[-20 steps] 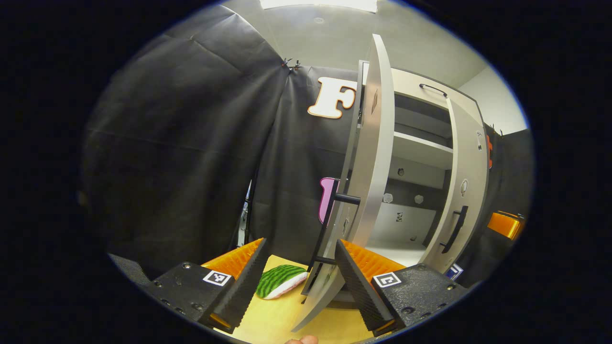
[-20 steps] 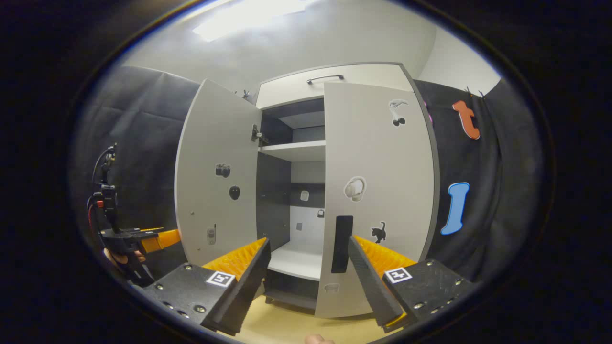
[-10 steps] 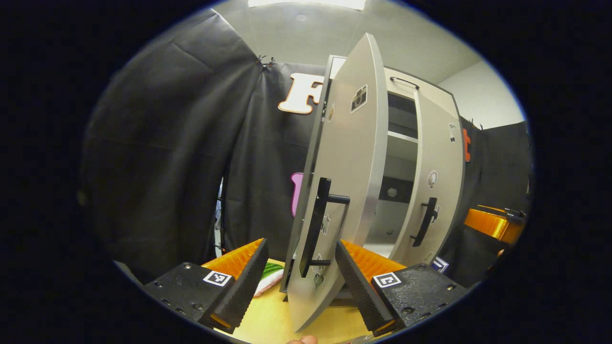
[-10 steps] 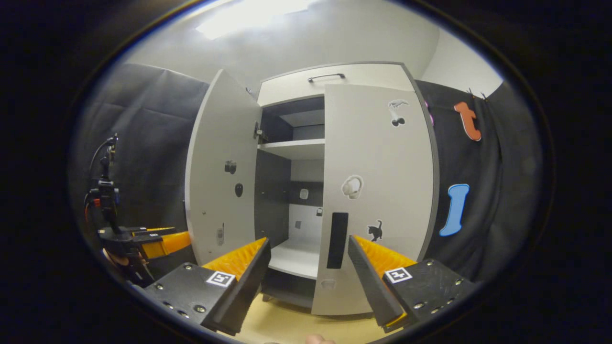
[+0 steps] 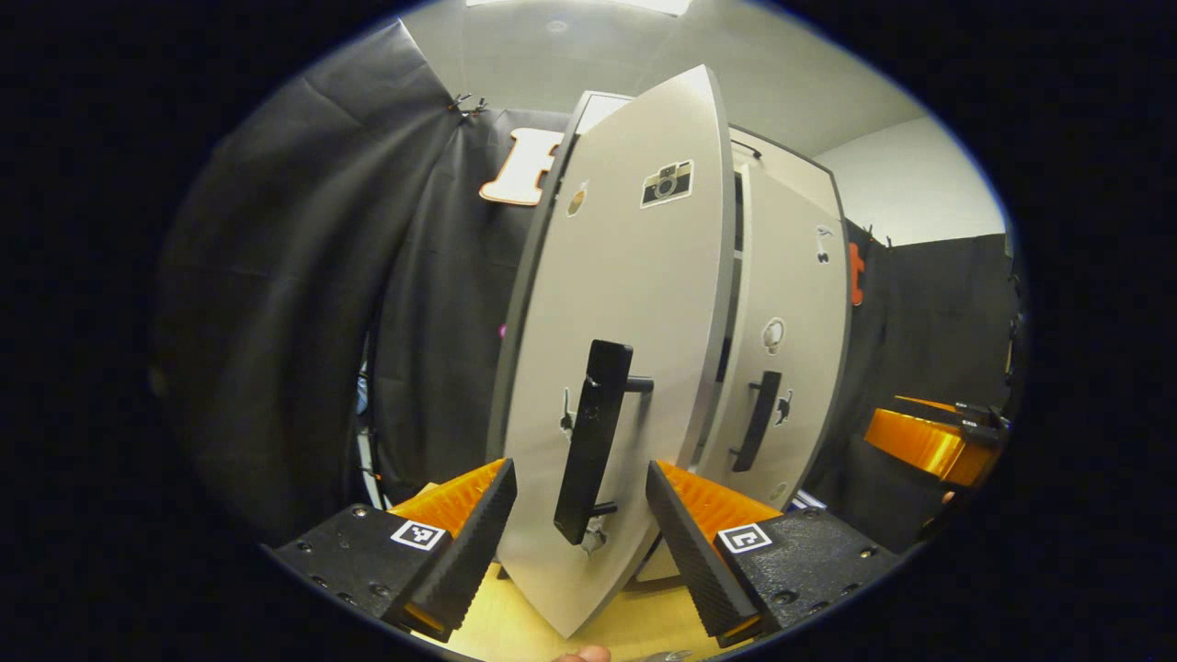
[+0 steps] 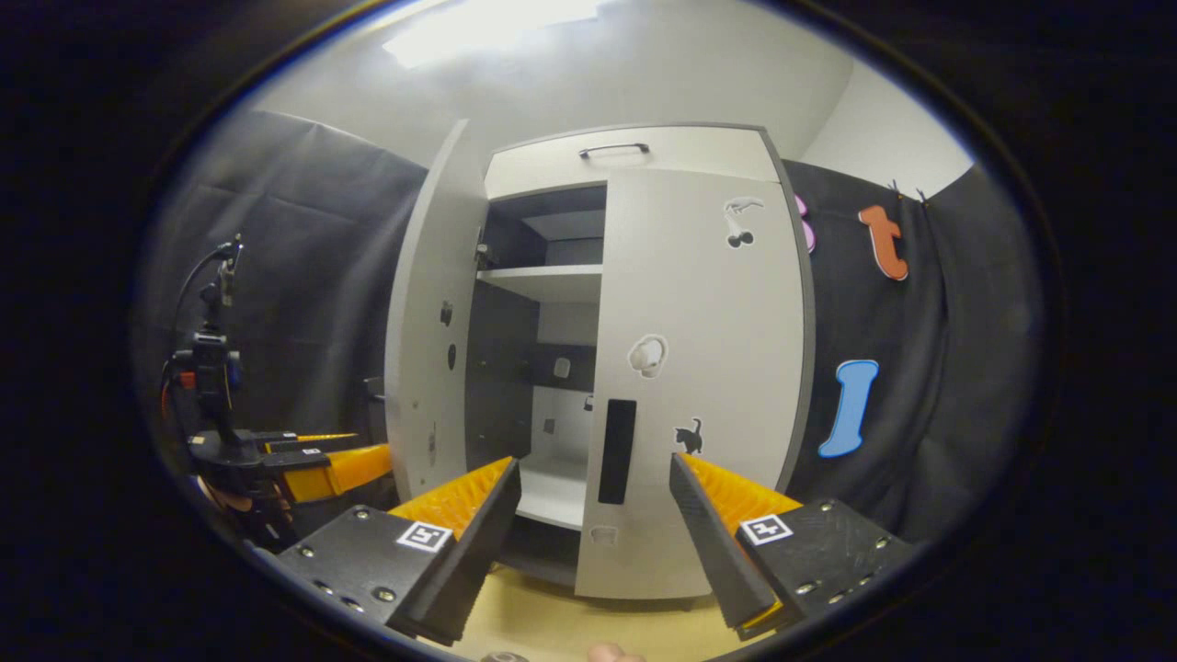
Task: Grasp the bottle in the cabinet with the left hand and place it on the coaster, then close the right door with the right hand and the left door with the left hand.
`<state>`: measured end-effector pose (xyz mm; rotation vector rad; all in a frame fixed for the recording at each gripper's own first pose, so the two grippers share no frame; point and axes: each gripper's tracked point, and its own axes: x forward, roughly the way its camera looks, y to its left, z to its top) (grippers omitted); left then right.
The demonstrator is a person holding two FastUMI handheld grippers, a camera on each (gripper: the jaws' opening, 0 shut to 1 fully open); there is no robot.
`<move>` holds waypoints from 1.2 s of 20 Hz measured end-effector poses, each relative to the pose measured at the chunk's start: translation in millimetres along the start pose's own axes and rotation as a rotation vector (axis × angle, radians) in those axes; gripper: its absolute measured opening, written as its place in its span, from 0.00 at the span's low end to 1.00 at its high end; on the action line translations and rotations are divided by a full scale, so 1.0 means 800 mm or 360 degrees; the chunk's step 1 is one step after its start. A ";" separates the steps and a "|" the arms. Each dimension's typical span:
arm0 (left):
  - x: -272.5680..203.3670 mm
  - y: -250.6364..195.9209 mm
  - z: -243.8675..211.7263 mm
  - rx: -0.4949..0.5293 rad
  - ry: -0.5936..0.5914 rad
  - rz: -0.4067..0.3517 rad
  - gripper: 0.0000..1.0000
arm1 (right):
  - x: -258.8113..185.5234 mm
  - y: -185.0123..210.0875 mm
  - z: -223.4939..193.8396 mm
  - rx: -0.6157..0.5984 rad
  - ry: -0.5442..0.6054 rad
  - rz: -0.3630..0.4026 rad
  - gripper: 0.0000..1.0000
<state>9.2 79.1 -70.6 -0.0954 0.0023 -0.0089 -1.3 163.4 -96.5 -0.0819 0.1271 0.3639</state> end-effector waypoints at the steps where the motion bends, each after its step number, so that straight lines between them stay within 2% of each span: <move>1: 0.004 -0.013 0.004 0.0003 -0.0014 -0.0042 0.92 | -0.002 -0.002 0.001 -0.0002 -0.0001 -0.0010 0.93; 3: 0.013 -0.034 0.006 0.0019 -0.0020 -0.0105 0.92 | -0.007 -0.011 0.000 -0.0009 -0.0005 -0.0032 0.93; 4: 0.016 -0.043 0.005 0.0035 -0.0017 -0.0126 0.92 | -0.010 -0.014 0.001 -0.0012 -0.0007 -0.0044 0.98; 5: 0.019 -0.050 0.004 0.0050 -0.0011 -0.0143 0.92 | -0.012 -0.017 0.001 -0.0016 -0.0010 -0.0055 0.93; 8: 0.026 -0.066 -0.001 0.0073 0.0008 -0.0181 0.92 | -0.015 -0.026 -0.002 -0.0026 -0.0005 -0.0087 0.93; 9: 0.028 -0.070 -0.002 0.0074 0.0012 -0.0188 0.92 | -0.016 -0.030 -0.004 -0.0027 -0.0002 -0.0094 0.98; 10: 0.028 -0.073 -0.004 0.0075 0.0018 -0.0195 0.92 | -0.016 -0.032 -0.005 -0.0028 0.0002 -0.0101 0.98; 12: 0.027 -0.074 -0.005 0.0081 0.0028 -0.0201 0.92 | -0.016 -0.036 -0.007 -0.0025 0.0005 -0.0108 0.98; 13: 0.027 -0.074 -0.005 0.0085 0.0030 -0.0199 0.92 | -0.016 -0.037 -0.009 -0.0022 0.0007 -0.0108 0.93; 14: 0.027 -0.075 -0.007 0.0089 0.0034 -0.0198 0.92 | -0.015 -0.037 -0.009 -0.0019 0.0008 -0.0107 0.98; 24: 0.030 -0.091 0.001 0.0105 0.0039 -0.0177 0.92 | -0.015 -0.036 -0.014 -0.0056 0.0020 -0.0084 0.98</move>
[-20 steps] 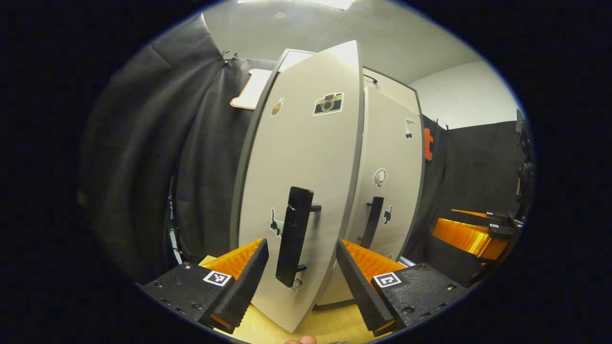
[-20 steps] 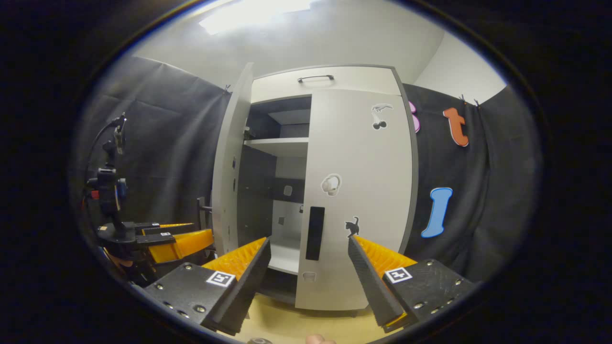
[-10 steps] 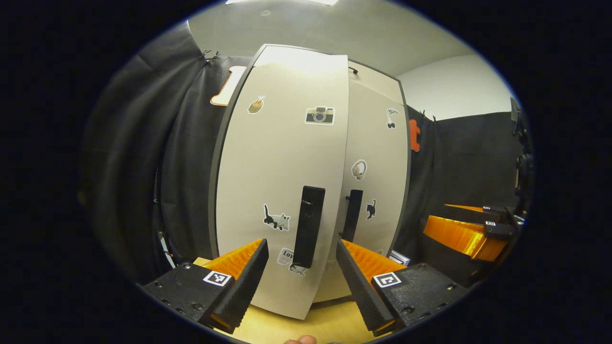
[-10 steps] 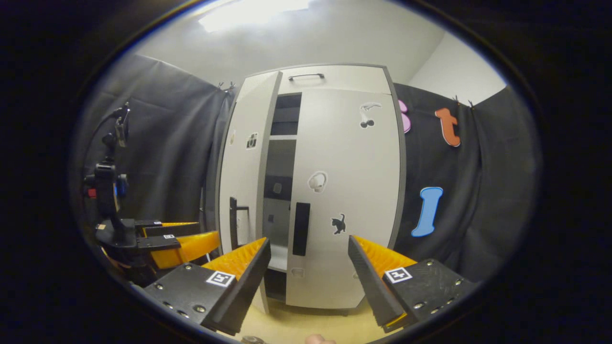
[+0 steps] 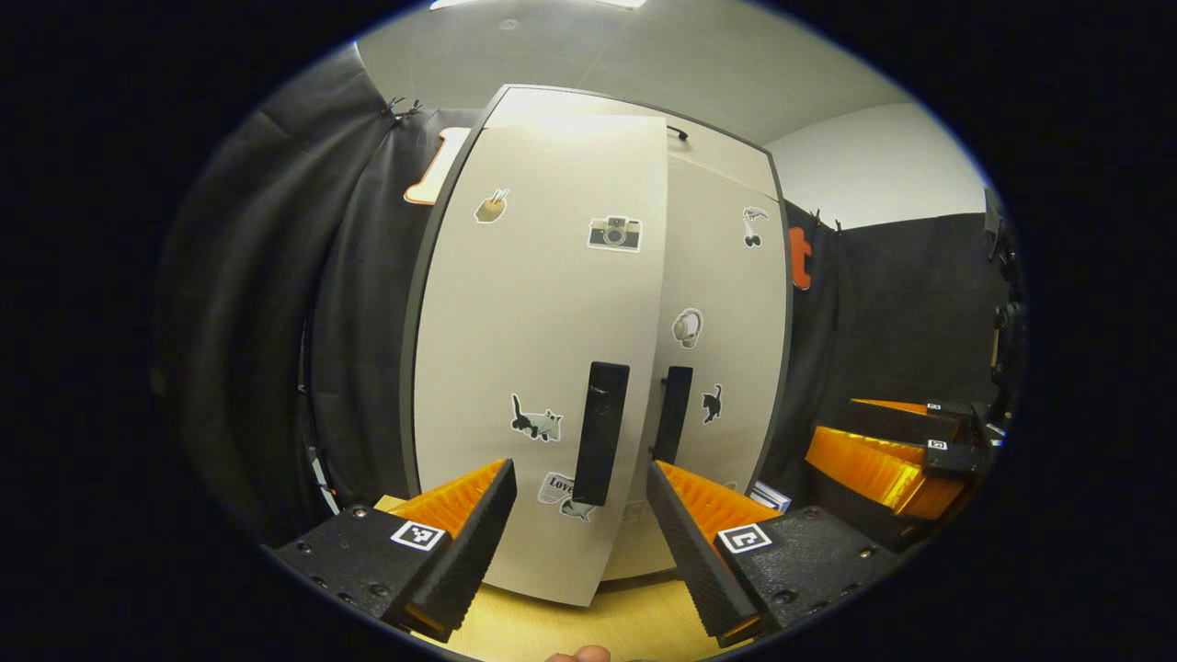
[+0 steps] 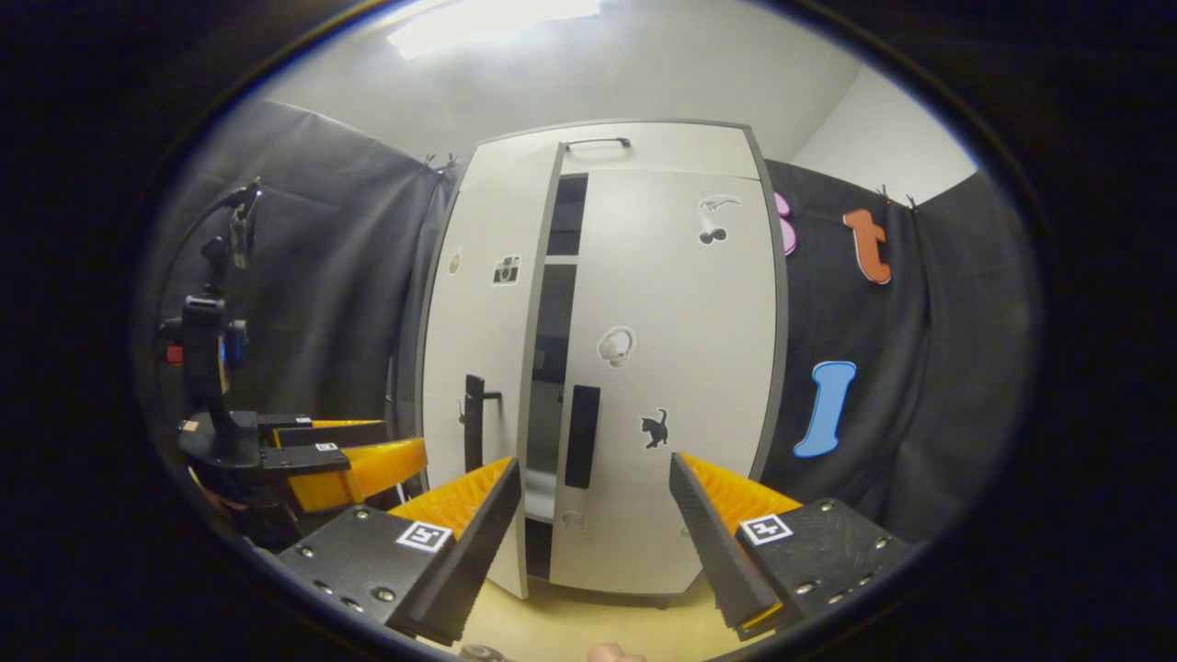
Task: Grasp the bottle in the cabinet with the left hand and place it on the coaster, then close the right door with the right hand and the left door with the left hand.
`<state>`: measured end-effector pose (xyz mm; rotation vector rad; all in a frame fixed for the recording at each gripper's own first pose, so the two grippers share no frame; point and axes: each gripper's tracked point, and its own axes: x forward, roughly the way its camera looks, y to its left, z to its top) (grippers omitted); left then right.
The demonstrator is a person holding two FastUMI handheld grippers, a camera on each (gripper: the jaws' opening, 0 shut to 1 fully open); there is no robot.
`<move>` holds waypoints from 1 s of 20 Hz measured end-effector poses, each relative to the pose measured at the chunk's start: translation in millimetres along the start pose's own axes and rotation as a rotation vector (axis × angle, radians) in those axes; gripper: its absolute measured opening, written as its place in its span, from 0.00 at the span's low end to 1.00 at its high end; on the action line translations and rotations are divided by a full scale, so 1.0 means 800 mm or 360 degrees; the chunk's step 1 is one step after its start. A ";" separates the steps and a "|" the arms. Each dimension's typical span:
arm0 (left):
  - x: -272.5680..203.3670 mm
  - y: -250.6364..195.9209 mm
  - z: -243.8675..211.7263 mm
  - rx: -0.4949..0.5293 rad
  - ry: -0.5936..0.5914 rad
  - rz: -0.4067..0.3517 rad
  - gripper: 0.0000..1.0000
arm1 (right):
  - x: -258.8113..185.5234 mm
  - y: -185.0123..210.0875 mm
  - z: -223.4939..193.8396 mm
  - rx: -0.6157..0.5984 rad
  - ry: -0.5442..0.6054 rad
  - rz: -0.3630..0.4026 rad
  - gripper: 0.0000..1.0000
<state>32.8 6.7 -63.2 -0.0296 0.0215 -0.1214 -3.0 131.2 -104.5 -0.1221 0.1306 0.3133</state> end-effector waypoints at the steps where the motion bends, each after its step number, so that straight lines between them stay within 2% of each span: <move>1: 0.000 -0.004 0.002 0.0009 -0.0002 -0.0003 0.92 | 0.000 -0.001 0.000 -0.0005 0.0002 0.0000 0.98; 7: 0.002 -0.019 0.012 0.0040 -0.0008 -0.0004 0.93 | -0.011 -0.009 0.000 -0.0043 -0.0001 -0.0016 0.98; 8: 0.000 -0.021 0.016 0.0042 -0.0014 -0.0007 0.94 | -0.013 -0.011 0.002 -0.0048 -0.0005 -0.0021 0.93; 9: -0.001 -0.023 0.020 0.0043 -0.0022 -0.0005 0.94 | -0.015 -0.013 0.003 -0.0051 -0.0012 -0.0028 0.98; 10: -0.006 -0.027 0.027 0.0047 -0.0037 -0.0001 0.94 | -0.017 -0.015 0.007 -0.0051 -0.0024 -0.0037 0.98; 20: -0.026 -0.047 0.093 0.0110 -0.0196 0.0116 0.95 | -0.048 -0.049 0.067 0.0006 -0.0266 -0.0135 0.98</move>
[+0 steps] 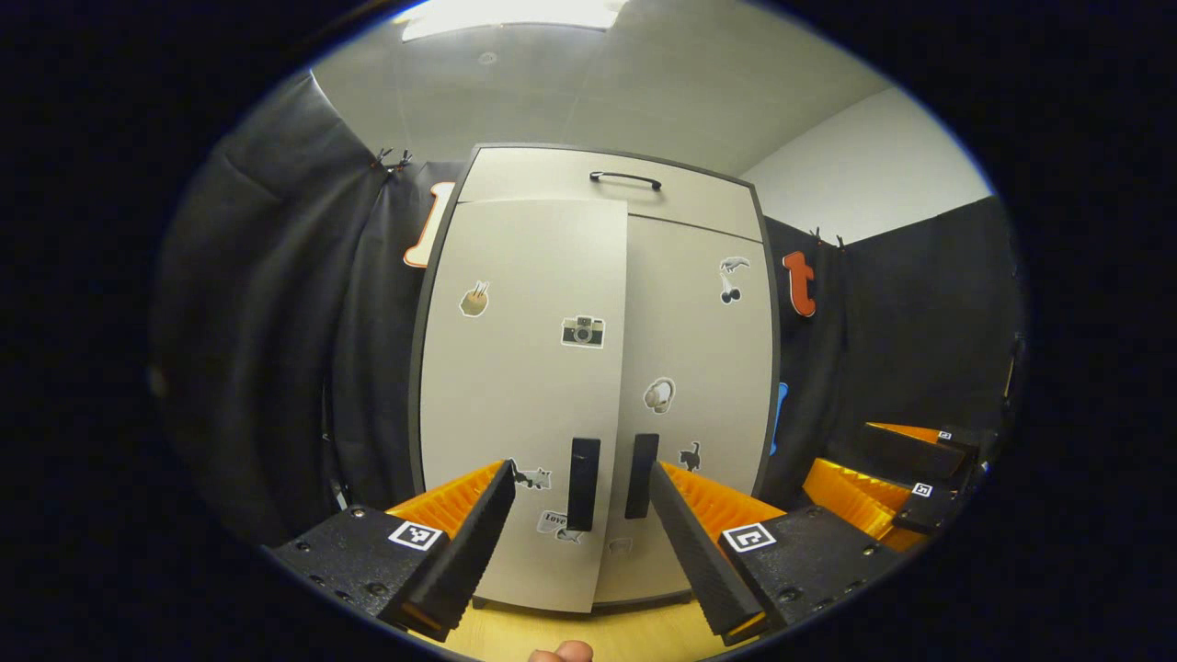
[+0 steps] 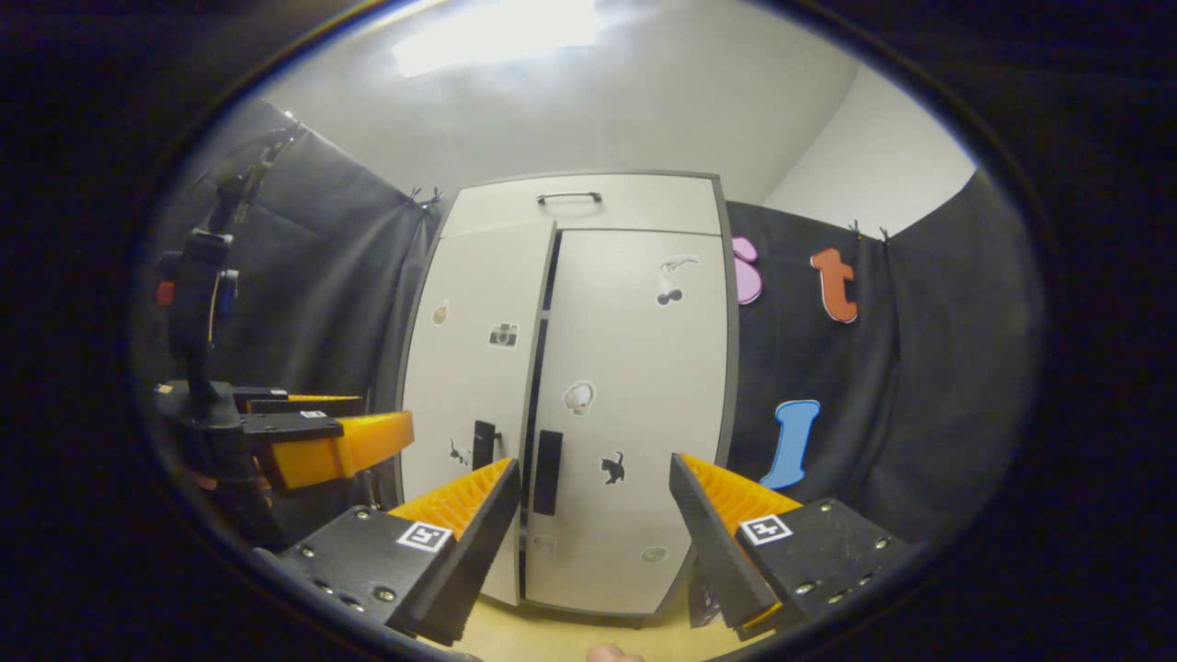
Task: Grasp the bottle in the cabinet with the left hand and place it on the coaster, then close the right door with the right hand and the left door with the left hand.
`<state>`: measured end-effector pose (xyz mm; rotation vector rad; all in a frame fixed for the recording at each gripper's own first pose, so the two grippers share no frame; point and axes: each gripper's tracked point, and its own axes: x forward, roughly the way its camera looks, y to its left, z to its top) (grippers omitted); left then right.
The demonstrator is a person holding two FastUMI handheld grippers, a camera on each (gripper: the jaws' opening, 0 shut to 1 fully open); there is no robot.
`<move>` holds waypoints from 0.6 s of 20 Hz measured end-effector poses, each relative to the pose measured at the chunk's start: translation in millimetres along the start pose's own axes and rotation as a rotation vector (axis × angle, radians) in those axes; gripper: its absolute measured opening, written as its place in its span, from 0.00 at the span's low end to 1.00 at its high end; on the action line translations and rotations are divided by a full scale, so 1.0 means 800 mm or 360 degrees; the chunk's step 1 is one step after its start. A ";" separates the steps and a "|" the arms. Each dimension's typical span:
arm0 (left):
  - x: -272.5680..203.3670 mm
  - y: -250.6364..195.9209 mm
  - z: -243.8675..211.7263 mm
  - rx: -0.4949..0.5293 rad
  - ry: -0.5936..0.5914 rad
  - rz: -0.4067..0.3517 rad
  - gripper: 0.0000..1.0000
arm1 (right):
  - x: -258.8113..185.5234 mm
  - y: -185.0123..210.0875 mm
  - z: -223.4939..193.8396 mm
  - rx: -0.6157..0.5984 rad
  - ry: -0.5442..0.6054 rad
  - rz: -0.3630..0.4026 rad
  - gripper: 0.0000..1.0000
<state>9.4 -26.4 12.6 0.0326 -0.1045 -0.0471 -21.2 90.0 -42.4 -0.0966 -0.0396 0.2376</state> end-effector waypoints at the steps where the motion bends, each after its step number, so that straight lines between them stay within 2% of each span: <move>1: 0.001 -0.001 0.002 0.0001 -0.0005 0.0004 0.95 | -0.002 -0.004 0.003 0.0001 -0.0015 -0.0011 0.98; 2: 0.001 -0.005 0.001 -0.0002 -0.0002 0.0005 0.95 | -0.002 -0.009 0.004 -0.0006 -0.0018 -0.0022 0.98; 3: 0.002 -0.009 -0.001 -0.0005 0.0008 0.0003 0.95 | -0.003 -0.016 0.003 -0.0017 -0.0018 -0.0034 0.93; 4: 0.002 -0.013 -0.003 -0.0006 0.0017 0.0002 0.95 | -0.005 -0.022 0.002 -0.0027 -0.0016 -0.0043 0.98; 5: 0.003 -0.020 -0.005 -0.0009 0.0023 0.0004 0.90 | -0.007 -0.029 0.001 -0.0038 -0.0013 -0.0052 0.98; 6: 0.005 -0.028 -0.007 -0.0012 0.0028 0.0002 0.90 | -0.008 -0.038 -0.001 -0.0052 -0.0012 -0.0060 0.98; 7: 0.007 -0.039 -0.008 -0.0017 0.0026 -0.0004 0.95 | -0.011 -0.049 -0.001 -0.0069 -0.0012 -0.0072 0.98; 9: 0.012 -0.071 -0.010 -0.0034 0.0026 -0.0036 0.95 | -0.016 -0.076 -0.005 -0.0116 -0.0006 -0.0093 0.93; 12: 0.020 -0.126 -0.006 -0.0061 0.0003 -0.0080 0.95 | -0.028 -0.131 -0.006 -0.0186 0.0000 -0.0140 0.96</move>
